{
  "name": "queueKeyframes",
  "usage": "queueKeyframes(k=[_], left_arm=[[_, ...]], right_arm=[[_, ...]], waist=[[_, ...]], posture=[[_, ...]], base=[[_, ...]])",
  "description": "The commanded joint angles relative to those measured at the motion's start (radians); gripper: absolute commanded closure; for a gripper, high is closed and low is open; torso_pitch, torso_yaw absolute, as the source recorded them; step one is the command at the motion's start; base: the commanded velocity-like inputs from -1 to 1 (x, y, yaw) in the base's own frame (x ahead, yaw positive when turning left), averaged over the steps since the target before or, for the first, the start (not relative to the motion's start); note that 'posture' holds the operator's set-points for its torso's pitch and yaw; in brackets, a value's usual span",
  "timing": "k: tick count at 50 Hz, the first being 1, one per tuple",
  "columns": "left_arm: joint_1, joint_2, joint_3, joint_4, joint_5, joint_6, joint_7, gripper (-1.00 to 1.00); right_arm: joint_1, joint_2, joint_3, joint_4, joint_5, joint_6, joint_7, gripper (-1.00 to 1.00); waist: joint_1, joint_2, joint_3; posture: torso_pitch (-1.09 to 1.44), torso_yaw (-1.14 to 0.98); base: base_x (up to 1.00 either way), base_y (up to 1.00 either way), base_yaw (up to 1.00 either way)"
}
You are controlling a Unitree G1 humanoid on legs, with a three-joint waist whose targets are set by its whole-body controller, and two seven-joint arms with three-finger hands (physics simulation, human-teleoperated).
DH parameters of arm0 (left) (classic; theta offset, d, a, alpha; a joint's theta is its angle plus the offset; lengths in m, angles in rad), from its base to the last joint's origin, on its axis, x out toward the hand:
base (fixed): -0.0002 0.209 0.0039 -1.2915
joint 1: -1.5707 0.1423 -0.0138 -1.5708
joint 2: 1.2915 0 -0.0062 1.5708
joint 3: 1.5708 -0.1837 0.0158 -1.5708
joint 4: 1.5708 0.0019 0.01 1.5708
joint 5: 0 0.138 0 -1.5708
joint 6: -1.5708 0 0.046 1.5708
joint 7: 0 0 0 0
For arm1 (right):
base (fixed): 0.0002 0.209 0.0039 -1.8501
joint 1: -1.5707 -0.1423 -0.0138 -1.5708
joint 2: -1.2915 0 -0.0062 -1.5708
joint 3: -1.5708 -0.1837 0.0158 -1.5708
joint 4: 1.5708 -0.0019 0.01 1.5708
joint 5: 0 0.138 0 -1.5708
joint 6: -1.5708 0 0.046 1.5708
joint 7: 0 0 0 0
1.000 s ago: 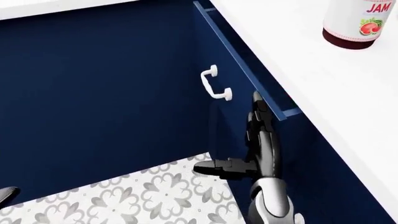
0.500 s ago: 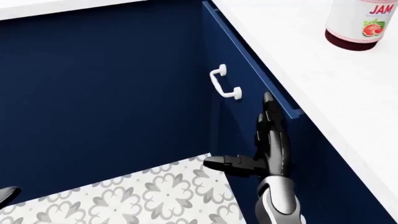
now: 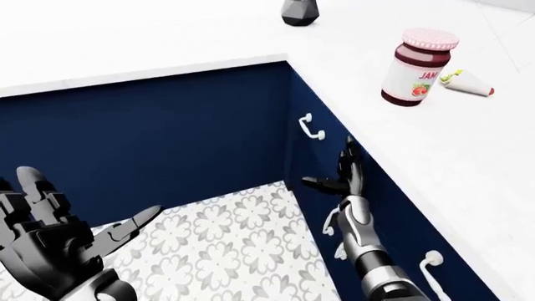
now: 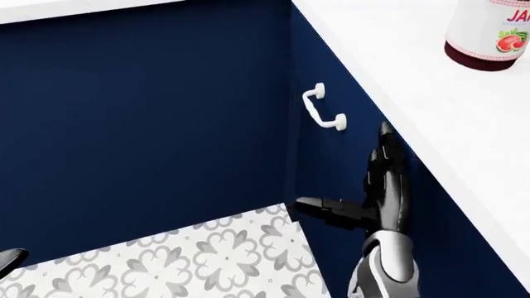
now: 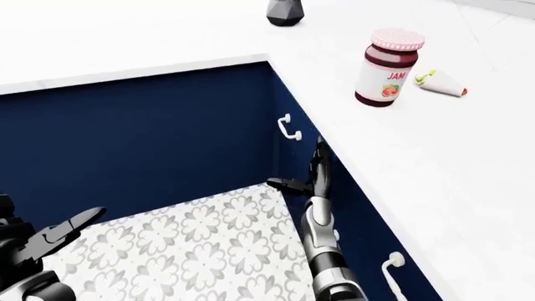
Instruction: Close the left drawer.
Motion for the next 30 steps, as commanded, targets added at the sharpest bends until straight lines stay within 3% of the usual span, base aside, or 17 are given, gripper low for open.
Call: queueKeyframes(k=[1, 16, 30], left_arm=[[-0.011, 0.008, 0.002, -0.038, 0.004, -0.025, -0.004, -1.0], [-0.011, 0.008, 0.005, -0.043, 0.001, -0.022, -0.005, -1.0], [-0.012, 0.008, 0.004, -0.039, 0.003, -0.026, -0.004, -1.0]], right_arm=[[-0.004, -0.021, -0.042, -0.003, 0.048, 0.019, -0.052, -1.0], [0.008, -0.047, -0.058, -0.019, 0.065, 0.021, -0.099, -1.0], [0.011, -0.069, -0.069, -0.011, 0.035, 0.023, -0.224, -1.0]], waist=[[-0.008, 0.007, -0.009], [-0.008, 0.004, -0.017], [-0.007, 0.003, -0.017]], posture=[[0.0, 0.0], [0.0, 0.0], [0.0, 0.0]], base=[[0.0, 0.0, 0.0], [0.0, 0.0, 0.0], [0.0, 0.0, 0.0]])
